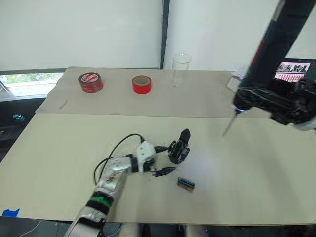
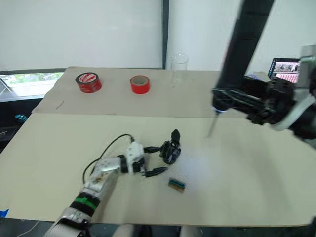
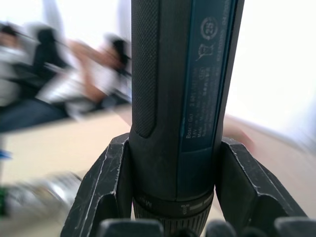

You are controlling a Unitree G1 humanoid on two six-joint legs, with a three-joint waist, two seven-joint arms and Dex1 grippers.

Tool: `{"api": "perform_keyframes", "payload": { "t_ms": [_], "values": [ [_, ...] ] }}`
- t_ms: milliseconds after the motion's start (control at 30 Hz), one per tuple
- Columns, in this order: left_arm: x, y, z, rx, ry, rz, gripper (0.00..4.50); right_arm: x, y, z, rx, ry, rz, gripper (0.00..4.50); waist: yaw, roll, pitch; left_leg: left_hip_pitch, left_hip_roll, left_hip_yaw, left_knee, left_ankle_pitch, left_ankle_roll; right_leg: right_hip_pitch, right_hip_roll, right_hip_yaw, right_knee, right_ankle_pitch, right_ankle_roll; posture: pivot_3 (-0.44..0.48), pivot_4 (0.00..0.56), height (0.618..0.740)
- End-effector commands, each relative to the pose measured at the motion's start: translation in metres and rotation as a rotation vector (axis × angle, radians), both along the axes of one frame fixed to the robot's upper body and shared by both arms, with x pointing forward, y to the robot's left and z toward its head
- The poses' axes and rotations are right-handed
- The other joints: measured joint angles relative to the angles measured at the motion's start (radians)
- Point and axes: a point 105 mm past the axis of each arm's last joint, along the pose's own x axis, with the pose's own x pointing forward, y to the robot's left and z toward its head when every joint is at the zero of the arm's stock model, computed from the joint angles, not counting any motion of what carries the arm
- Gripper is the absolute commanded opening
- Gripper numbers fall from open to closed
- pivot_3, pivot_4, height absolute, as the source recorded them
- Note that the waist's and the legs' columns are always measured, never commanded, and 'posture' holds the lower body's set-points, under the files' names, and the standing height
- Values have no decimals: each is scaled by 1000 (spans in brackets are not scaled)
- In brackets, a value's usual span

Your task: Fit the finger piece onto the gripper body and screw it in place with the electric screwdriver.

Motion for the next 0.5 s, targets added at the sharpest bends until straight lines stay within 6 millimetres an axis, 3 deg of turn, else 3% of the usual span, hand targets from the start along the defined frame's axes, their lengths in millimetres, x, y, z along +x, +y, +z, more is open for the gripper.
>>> {"api": "perform_keyframes", "payload": {
  "t_ms": [33,200,333,500],
  "values": [
    [-13,38,8,15,3,-47,4460,3,-46,-12,-246,192,-194,1912,1,6,3,-1,0,1,0,0,0,-1,0,0,0,-2,-3,0,150,740],
    [-16,70,46,27,-68,-60,4460,2,-78,-48,-359,500,-227,1912,0,11,11,-1,0,2,-2,1,-2,-4,3,1,0,-7,3,0,150,740],
    [-24,76,69,1,-62,-75,4460,2,-100,-84,-481,670,-265,1912,0,13,15,-2,0,2,-3,1,-2,-5,1,2,-2,-6,4,0,150,740],
    [-43,73,73,1,-30,-92,4460,20,-108,-126,-521,763,-276,1912,-4,14,17,-5,-1,6,-4,6,-9,-9,4,5,-4,2,6,0,150,740]
  ]
}}
